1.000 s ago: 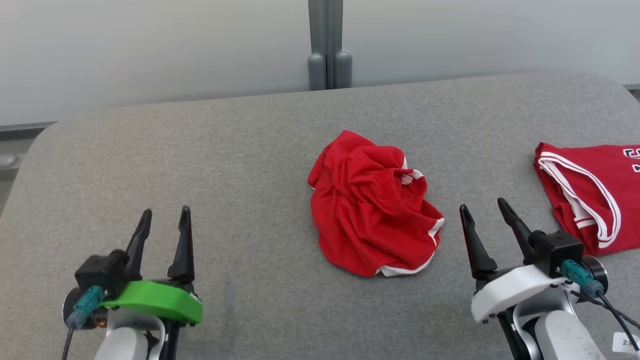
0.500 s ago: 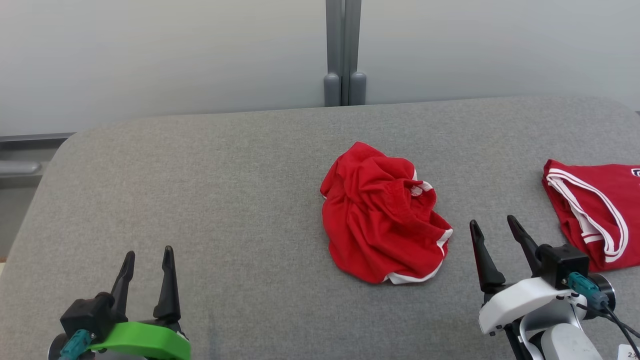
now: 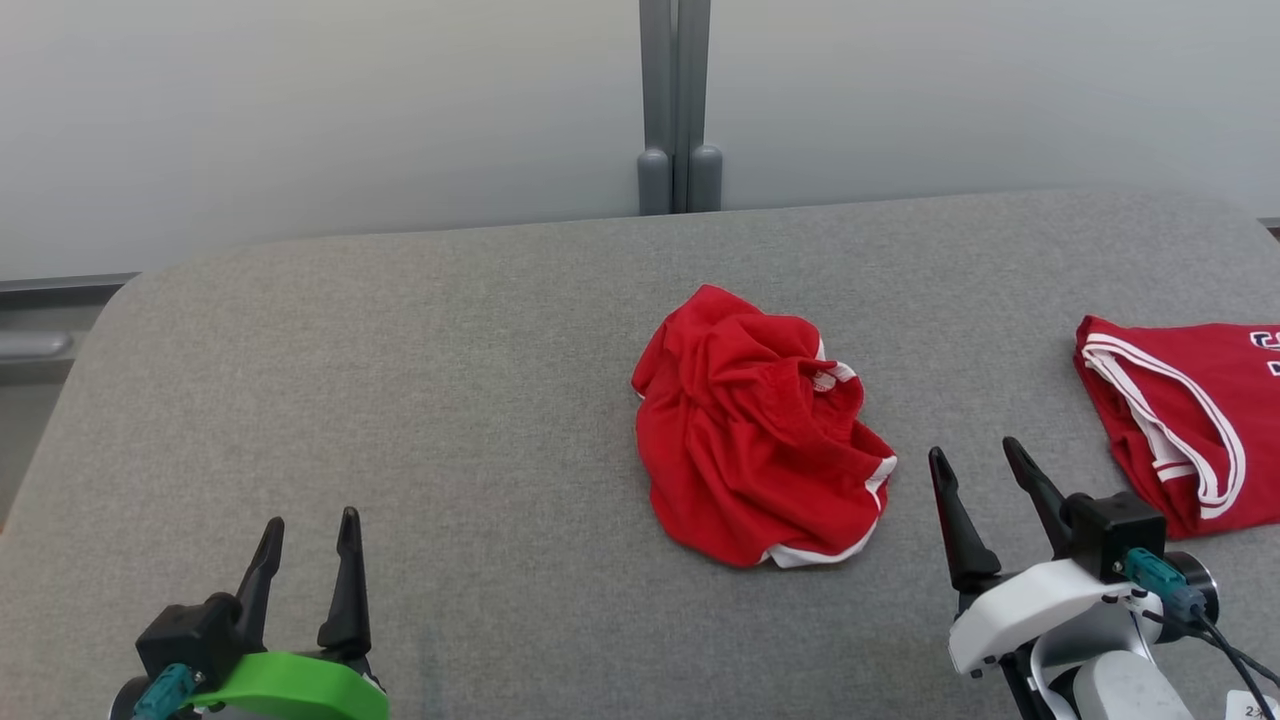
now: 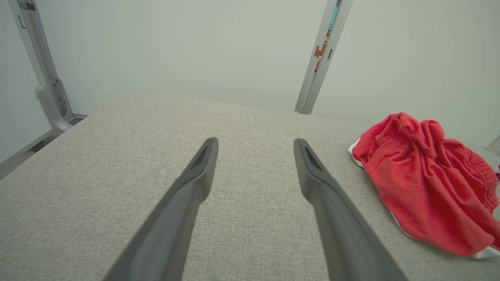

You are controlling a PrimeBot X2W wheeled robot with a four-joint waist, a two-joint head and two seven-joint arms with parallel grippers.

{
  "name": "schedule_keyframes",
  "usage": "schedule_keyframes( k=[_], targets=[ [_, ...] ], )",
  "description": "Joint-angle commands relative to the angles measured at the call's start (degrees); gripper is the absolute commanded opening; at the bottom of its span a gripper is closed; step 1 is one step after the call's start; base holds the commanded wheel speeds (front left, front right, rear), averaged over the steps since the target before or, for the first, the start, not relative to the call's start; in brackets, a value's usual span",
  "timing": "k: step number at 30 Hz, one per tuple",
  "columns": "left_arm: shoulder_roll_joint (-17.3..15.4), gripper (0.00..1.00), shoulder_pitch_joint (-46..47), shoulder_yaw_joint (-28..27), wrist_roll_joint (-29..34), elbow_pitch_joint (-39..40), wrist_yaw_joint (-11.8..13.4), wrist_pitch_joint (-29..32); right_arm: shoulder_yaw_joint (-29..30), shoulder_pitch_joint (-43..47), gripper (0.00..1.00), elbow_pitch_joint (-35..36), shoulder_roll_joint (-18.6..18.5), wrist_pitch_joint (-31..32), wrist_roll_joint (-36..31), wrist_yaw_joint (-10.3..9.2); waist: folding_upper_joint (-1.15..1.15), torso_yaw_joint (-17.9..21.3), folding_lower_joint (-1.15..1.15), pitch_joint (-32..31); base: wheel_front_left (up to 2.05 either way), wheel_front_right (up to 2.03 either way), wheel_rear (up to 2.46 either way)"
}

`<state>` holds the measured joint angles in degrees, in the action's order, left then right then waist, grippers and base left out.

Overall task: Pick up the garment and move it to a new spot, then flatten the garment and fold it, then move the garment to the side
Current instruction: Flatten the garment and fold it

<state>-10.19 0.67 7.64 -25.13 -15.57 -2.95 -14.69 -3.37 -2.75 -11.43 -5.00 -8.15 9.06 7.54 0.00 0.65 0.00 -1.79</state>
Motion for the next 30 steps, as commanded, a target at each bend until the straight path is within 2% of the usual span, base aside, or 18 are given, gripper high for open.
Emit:
schedule_keyframes(
  k=[1, 20, 30],
  targets=[
    [-0.1, 1.00, 0.3, 0.1, -0.4, -0.3, 0.3, 0.0, -0.2, 0.1, 1.00, -0.2, 0.0, -0.2, 0.3, -0.11, 0.00, 0.0, 0.00, 0.1, 0.00, 0.00, 0.00],
    [-0.4, 1.00, 1.1, 1.1, -0.6, -1.4, 0.2, -0.1, -0.9, -0.5, 1.00, -0.3, -0.1, -0.1, 0.1, -0.11, 0.00, 0.3, 0.00, 0.8, 0.00, 0.00, 0.00],
    [-0.2, 1.00, 7.4, 4.3, -0.5, -4.5, -1.4, 4.7, -2.2, -1.5, 1.00, 0.0, -0.6, 0.3, 0.4, -0.11, 0.00, 2.4, 0.00, 2.1, 0.00, 0.00, 0.00]
  ],
)
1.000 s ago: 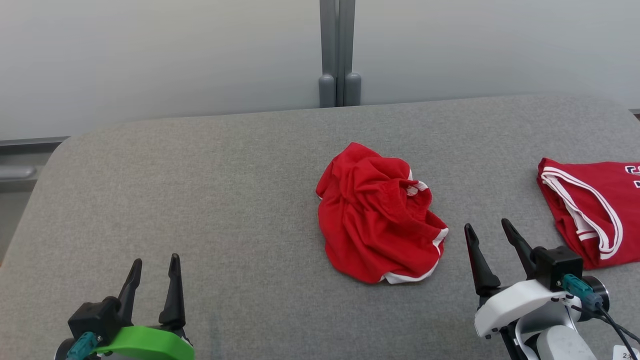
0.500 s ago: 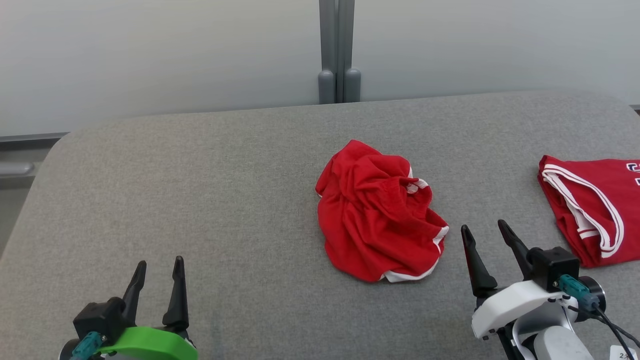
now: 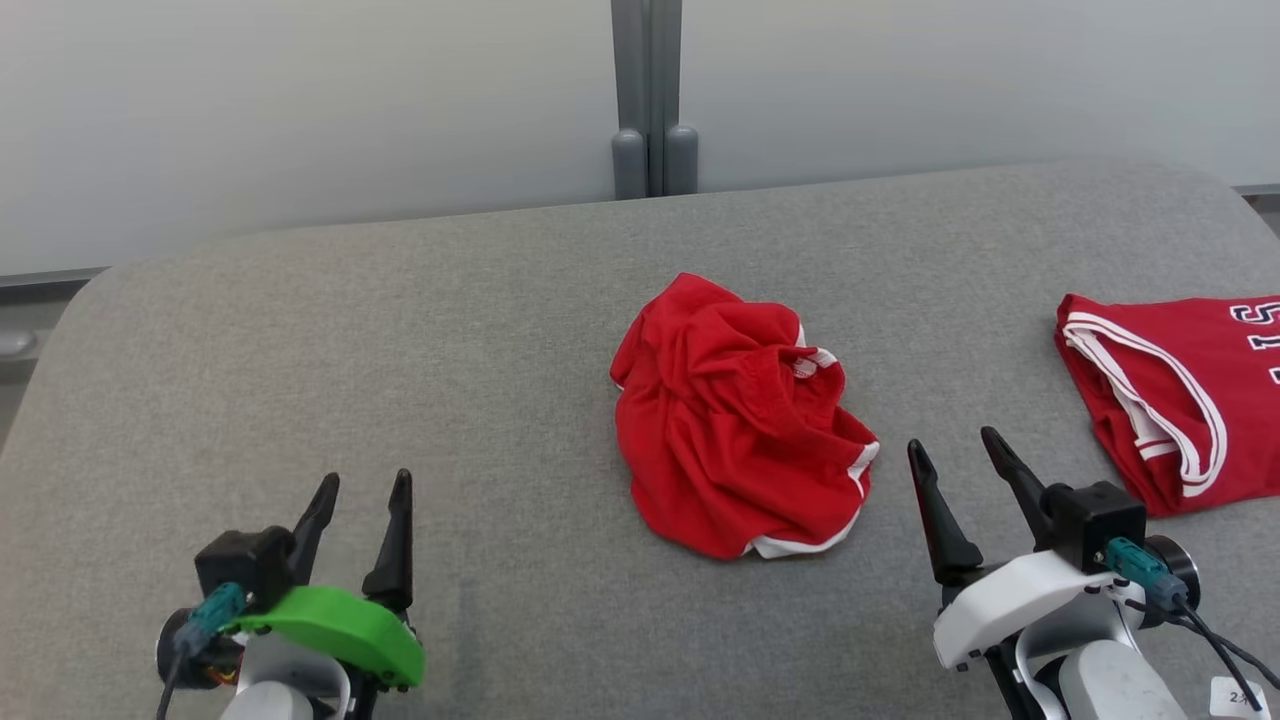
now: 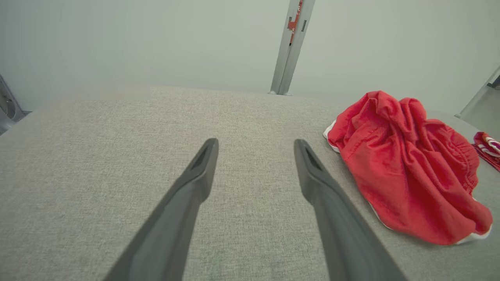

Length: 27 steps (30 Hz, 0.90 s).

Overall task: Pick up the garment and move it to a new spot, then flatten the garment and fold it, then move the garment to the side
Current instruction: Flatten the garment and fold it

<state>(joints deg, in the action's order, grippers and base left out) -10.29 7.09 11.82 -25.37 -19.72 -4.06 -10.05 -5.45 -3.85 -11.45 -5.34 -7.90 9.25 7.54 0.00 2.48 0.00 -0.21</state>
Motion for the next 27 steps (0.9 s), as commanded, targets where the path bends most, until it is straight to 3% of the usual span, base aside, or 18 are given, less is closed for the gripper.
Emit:
schedule_keyframes(
  k=[1, 17, 27],
  targets=[
    [0.3, 1.00, 2.1, 0.8, -0.6, -1.2, -0.7, 0.7, -0.4, -0.6, 1.00, 0.1, -0.3, 0.1, 0.3, -0.10, 0.00, 1.0, 0.00, 0.8, 0.00, 0.00, 0.00],
    [3.9, 1.00, 13.9, 9.3, -2.6, -13.9, -3.2, 3.3, -1.9, -3.9, 1.00, -0.8, 0.0, -1.3, 0.4, -0.11, 0.00, 12.1, 0.00, 6.9, 0.00, 0.00, 0.00],
    [4.5, 1.00, 17.4, 9.5, -7.0, -20.2, -3.4, 4.6, -2.1, -5.0, 1.00, -1.5, 0.4, -2.5, 0.5, -0.11, 0.00, 14.6, 0.00, 9.0, 0.00, 0.00, 0.00]
  ],
)
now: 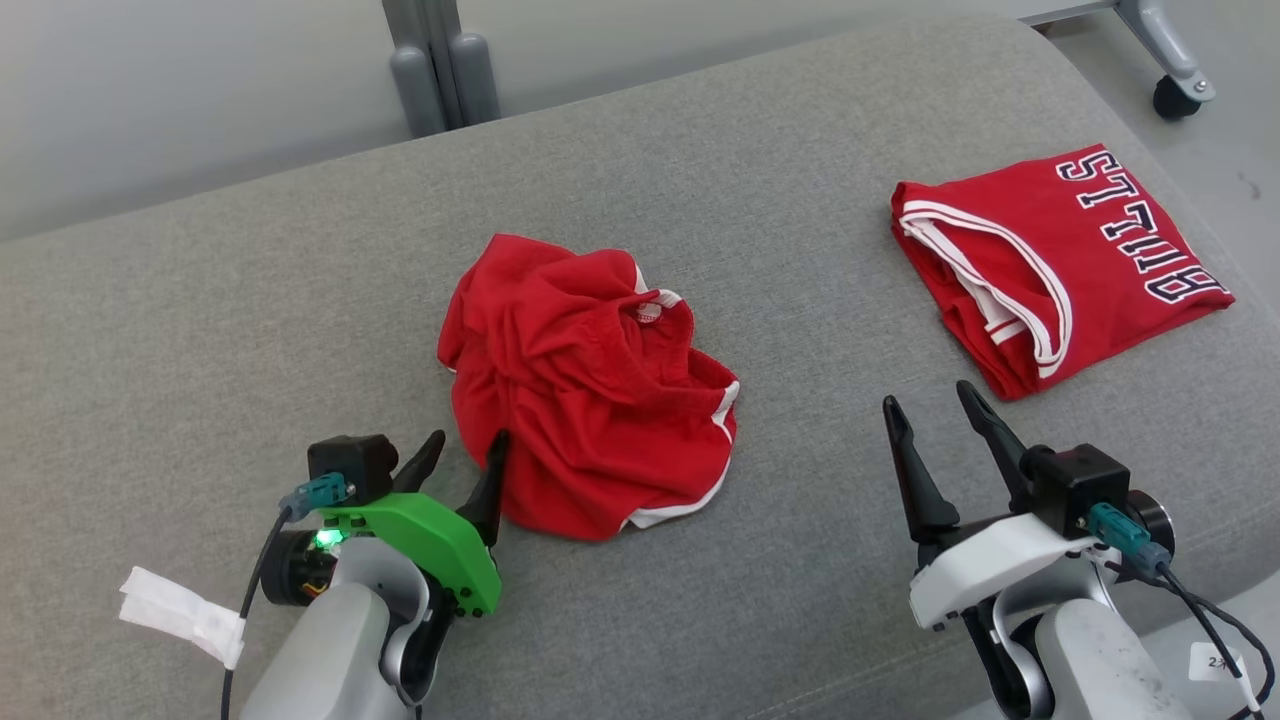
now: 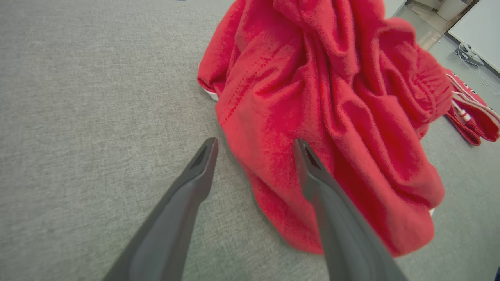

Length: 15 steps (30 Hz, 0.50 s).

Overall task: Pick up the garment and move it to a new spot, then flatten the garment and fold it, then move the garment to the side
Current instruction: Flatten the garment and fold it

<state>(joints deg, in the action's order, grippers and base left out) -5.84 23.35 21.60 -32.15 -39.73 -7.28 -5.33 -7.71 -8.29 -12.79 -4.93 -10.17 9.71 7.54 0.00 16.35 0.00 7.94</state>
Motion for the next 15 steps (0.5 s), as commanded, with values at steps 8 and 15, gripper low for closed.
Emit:
schedule_keyframes(
  k=[8, 15],
  targets=[
    [1.1, 0.48, 2.6, 0.5, -5.3, -3.3, -0.2, 3.9, 0.3, -1.7, 1.00, -0.7, 0.4, -0.7, -0.2, -0.11, 0.00, 0.5, 0.00, 1.9, 0.00, 0.00, 0.00],
    [0.6, 0.00, 3.9, 1.7, -9.0, -2.8, -0.2, 1.9, 0.4, -2.2, 1.00, -1.3, 0.5, -1.1, 0.1, -0.11, 0.00, 0.3, 0.00, 2.0, 0.00, 0.00, 0.00]
  ],
)
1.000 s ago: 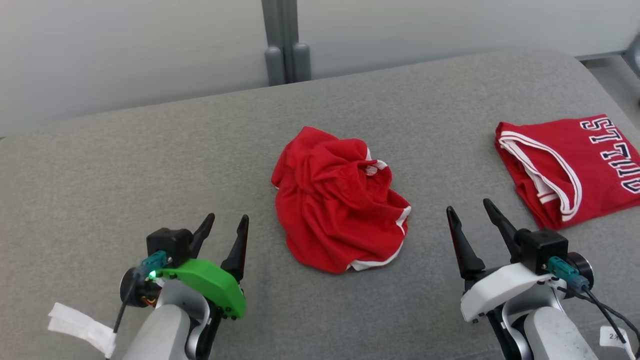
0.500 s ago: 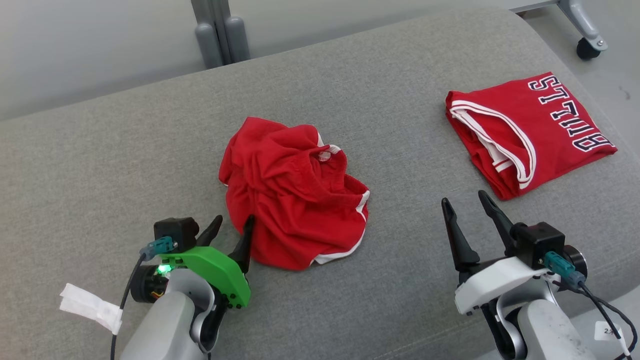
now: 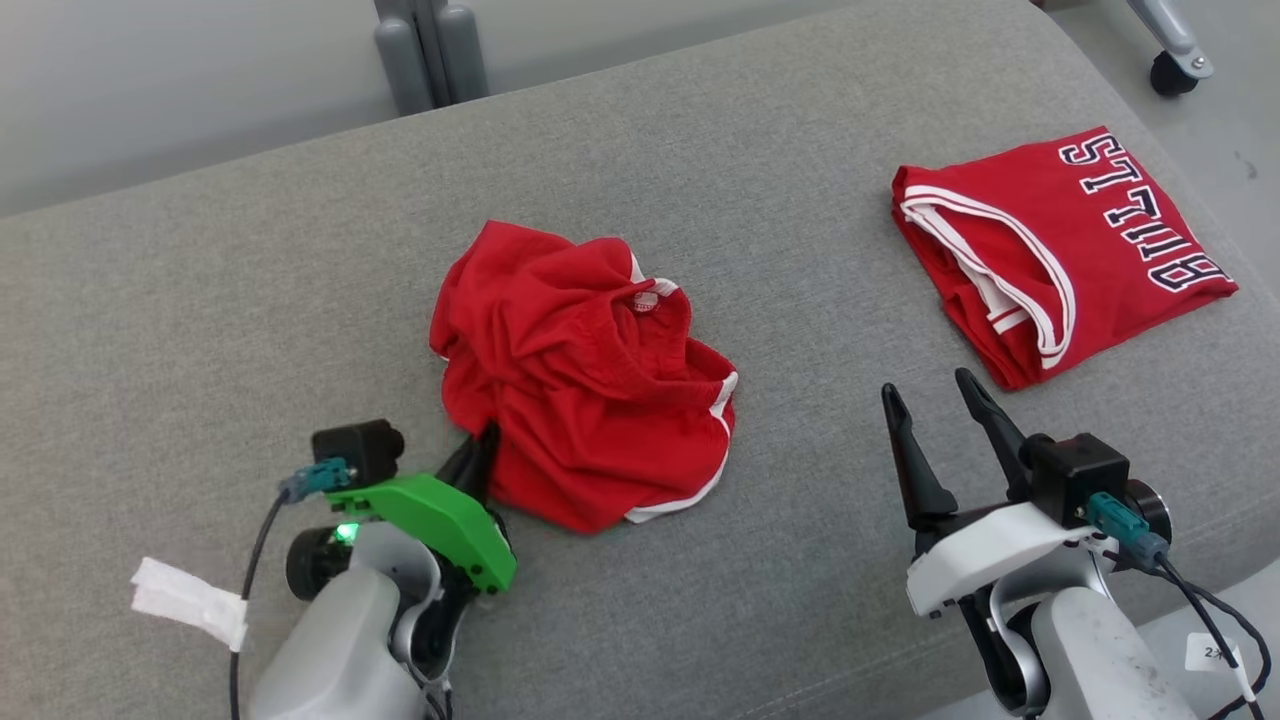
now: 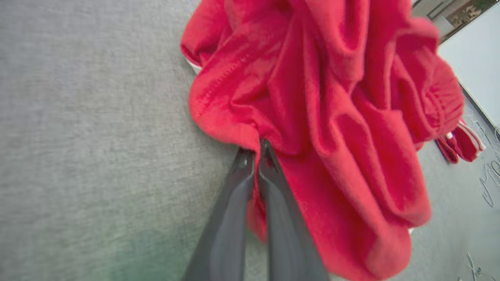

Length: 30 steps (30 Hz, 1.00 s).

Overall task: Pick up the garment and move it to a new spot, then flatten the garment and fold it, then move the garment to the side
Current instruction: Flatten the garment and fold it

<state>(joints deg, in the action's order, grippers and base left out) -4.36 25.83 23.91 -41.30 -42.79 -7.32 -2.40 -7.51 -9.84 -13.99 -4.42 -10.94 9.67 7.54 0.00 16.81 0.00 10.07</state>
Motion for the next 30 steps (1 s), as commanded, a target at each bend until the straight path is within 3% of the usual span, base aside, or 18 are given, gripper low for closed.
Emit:
schedule_keyframes(
  k=[1, 6, 17, 22, 29, 30],
  targets=[
    [-1.1, 0.00, 1.8, -1.2, 0.4, 0.5, 0.1, -2.9, 0.4, -0.5, 1.00, -0.1, -0.1, -0.4, 0.1, -0.11, 0.00, -0.4, 0.00, -0.2, 0.00, 0.00, 0.00],
    [-2.1, 0.00, 3.9, -4.1, 1.9, 4.3, 1.2, -11.3, 1.0, 0.3, 1.00, 0.1, -0.2, -0.4, -0.2, -0.11, 0.00, -2.3, 0.00, -1.1, 0.00, 0.00, 0.00],
    [-2.3, 0.00, 7.5, -8.0, 8.0, 25.1, 2.0, -12.8, 0.8, 1.3, 1.00, 0.0, -0.1, 0.0, 0.1, -0.11, 0.00, -6.1, 0.00, -3.9, 0.00, 0.00, 0.00],
    [-1.8, 0.00, 8.1, -5.0, 9.3, 28.2, 1.5, -11.1, 0.7, 1.3, 1.00, -0.2, -0.1, 0.1, 0.0, -0.11, 0.00, -6.8, 0.00, -4.9, 0.00, 0.00, 0.00],
    [-0.1, 0.00, 1.1, 4.4, 6.6, 21.0, 0.2, -5.7, 0.0, 1.4, 1.00, -0.3, -0.2, 0.2, 0.3, -0.11, 0.00, -7.1, 0.00, -4.9, 0.00, 0.00, 0.00],
    [0.2, 0.62, 0.0, 6.5, 5.6, 19.3, 0.2, -4.7, 0.0, 1.4, 1.00, -0.3, -0.3, 0.3, 0.3, -0.11, 0.00, -7.2, 0.00, -4.9, 0.00, 0.00, 0.00]
  ],
)
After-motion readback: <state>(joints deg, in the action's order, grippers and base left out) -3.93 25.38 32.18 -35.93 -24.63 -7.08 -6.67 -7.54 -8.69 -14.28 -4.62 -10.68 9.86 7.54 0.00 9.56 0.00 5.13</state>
